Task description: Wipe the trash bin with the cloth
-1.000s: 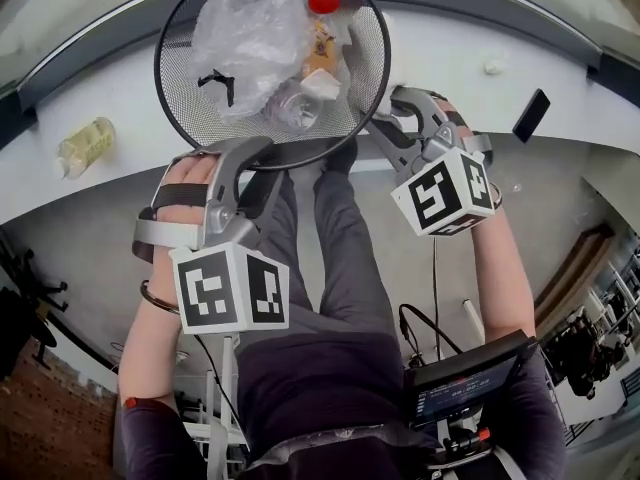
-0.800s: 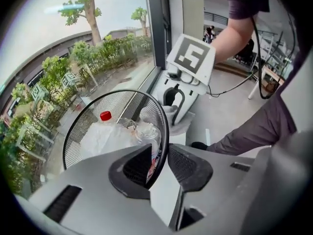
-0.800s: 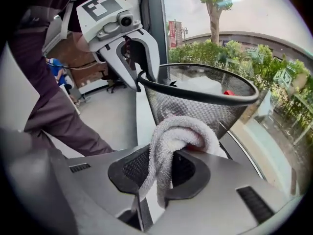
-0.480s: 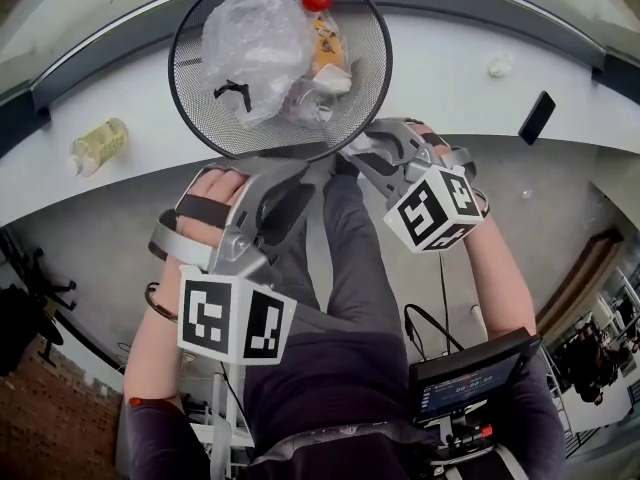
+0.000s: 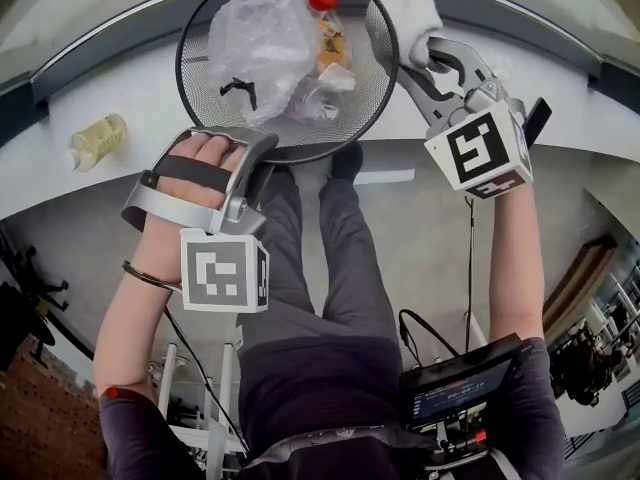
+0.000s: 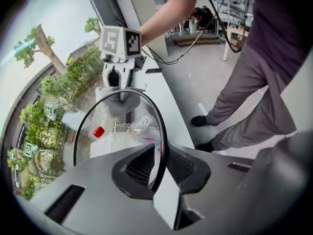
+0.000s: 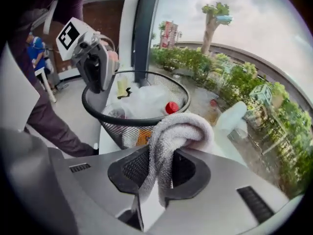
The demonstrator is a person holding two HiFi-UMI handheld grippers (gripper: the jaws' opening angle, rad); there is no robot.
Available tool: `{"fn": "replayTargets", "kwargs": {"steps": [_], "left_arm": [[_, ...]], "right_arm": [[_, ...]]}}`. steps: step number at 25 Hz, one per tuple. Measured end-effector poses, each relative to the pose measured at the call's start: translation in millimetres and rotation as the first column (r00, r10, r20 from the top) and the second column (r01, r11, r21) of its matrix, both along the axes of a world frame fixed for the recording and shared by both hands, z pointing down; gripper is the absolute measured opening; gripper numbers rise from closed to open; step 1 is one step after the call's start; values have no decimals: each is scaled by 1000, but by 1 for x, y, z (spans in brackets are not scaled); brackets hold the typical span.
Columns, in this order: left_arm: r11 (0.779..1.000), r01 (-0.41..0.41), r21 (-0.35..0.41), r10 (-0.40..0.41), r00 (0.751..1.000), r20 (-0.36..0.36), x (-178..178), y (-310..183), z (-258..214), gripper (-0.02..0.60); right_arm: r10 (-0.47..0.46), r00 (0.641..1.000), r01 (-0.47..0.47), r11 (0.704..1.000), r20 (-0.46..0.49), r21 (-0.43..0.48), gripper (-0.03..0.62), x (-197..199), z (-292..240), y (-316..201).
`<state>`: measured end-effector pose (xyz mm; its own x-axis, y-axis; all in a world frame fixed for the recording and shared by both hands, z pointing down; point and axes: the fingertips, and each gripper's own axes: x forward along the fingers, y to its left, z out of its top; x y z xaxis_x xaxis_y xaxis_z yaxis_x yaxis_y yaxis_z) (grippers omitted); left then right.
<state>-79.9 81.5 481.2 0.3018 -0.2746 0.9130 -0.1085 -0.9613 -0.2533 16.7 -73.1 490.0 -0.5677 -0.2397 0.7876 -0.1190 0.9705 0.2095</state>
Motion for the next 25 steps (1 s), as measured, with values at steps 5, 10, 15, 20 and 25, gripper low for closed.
{"fn": "replayTargets", "kwargs": {"steps": [5,10,15,20,25], "left_arm": [[997,65,-40,-66,998,-23,0,0,-3,63],[988,142,-53,-144,989,-30,0,1,-1,63],[977,206,-57,-210,975,-68,17,-4,-5,63],[971,236,-28,-238,968,-84,26,-11,-7,57],[976,215,-46,-218,972,-89,28,-7,-22,232]], "right_arm": [[-100,993,97,995,-70,-38,91,-2,20,41],[-189,979,180,978,-78,-105,91,-11,38,99],[-257,966,250,954,-21,-165,91,-32,48,151],[-248,969,245,949,6,-198,91,-39,49,159],[-223,975,218,955,-5,-199,92,-22,43,138]]}}
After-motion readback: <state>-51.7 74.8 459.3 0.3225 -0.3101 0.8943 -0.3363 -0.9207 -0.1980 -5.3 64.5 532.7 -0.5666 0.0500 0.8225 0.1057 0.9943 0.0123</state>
